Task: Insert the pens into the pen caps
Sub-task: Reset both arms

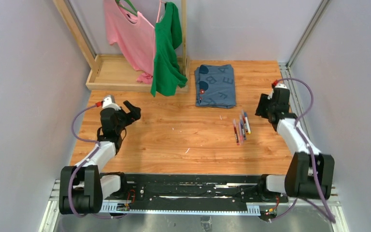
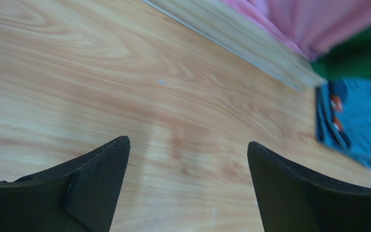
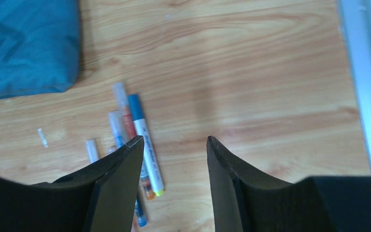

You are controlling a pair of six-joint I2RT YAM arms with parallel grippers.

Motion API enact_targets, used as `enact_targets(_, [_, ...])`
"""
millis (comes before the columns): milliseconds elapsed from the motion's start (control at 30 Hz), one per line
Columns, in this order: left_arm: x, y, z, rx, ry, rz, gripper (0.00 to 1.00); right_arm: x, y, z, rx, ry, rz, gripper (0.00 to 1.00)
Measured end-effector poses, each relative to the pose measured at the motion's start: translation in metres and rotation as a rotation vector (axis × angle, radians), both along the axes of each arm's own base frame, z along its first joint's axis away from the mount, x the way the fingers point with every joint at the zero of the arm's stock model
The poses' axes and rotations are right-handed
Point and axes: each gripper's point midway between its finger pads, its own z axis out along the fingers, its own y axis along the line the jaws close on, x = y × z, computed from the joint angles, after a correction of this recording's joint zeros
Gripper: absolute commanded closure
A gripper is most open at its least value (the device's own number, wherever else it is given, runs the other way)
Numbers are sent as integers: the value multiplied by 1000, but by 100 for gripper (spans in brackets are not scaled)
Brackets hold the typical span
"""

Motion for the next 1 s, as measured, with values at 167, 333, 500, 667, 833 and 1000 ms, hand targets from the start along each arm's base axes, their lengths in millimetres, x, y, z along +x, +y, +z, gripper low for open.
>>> enact_targets(167, [-11, 52, 9, 87, -77, 211, 3, -27, -28, 8, -76, -165, -121, 50])
enact_targets(333, [-18, 82, 15, 210, -108, 338, 4, -52, -46, 6, -147, -316, -223, 49])
enact_targets(500, [-27, 90, 5, 266, -117, 365, 3, -72, -58, -21, -203, -343, -278, 49])
enact_targets(667, [-29, 95, 2, 303, -131, 378, 3, -59, -62, -30, -234, -346, -266, 49])
enact_targets(833, [-28, 97, 7, 322, -166, 388, 2, -51, -62, -41, -247, -293, -251, 51])
enact_targets(1000, [-27, 99, 12, 328, -189, 398, 2, -41, -65, -20, -247, -348, -268, 50])
